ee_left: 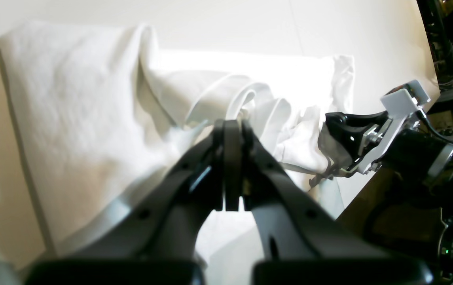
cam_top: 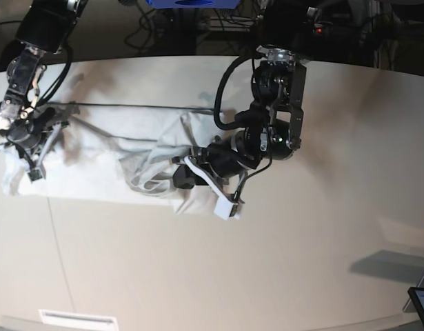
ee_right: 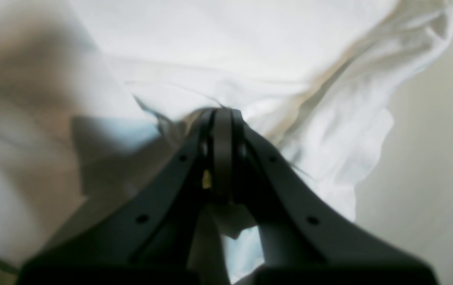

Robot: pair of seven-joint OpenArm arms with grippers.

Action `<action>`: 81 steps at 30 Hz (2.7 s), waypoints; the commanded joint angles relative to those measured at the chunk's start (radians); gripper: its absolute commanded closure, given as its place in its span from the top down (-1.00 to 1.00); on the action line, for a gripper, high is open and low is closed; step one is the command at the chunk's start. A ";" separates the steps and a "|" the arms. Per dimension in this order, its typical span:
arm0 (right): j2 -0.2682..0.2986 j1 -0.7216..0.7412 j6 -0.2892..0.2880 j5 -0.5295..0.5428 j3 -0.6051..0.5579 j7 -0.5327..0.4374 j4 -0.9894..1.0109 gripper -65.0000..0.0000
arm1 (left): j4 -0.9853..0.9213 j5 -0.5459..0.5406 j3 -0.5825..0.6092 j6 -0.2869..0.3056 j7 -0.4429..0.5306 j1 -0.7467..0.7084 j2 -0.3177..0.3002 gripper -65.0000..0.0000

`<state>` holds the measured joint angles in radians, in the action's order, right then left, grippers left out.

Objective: Fold the T-shirt properly
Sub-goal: 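Lower the folded end onto the shirt and open the left gripper, then press and smooth the folded layer with the left gripper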

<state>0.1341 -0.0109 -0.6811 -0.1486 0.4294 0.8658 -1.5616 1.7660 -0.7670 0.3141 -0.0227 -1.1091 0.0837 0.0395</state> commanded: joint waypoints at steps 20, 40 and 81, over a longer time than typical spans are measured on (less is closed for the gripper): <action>0.002 0.002 -0.017 0.017 0.001 0.008 -0.006 -0.97 | 0.012 0.109 0.007 -0.130 0.013 0.021 0.004 -1.00; 0.002 0.002 -0.017 0.017 -0.005 0.011 -0.006 -0.97 | -0.137 0.120 0.010 -0.030 0.013 0.023 0.073 -1.00; 0.005 0.004 -0.017 0.016 -0.007 0.010 -0.007 -0.97 | -0.440 0.122 0.107 -0.013 0.100 0.307 0.118 -1.00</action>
<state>0.1349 -0.0113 -0.6811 -0.1436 0.4274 0.8661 -1.5616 1.3125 -0.6323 0.4194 -0.0429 -1.0157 0.3706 0.1471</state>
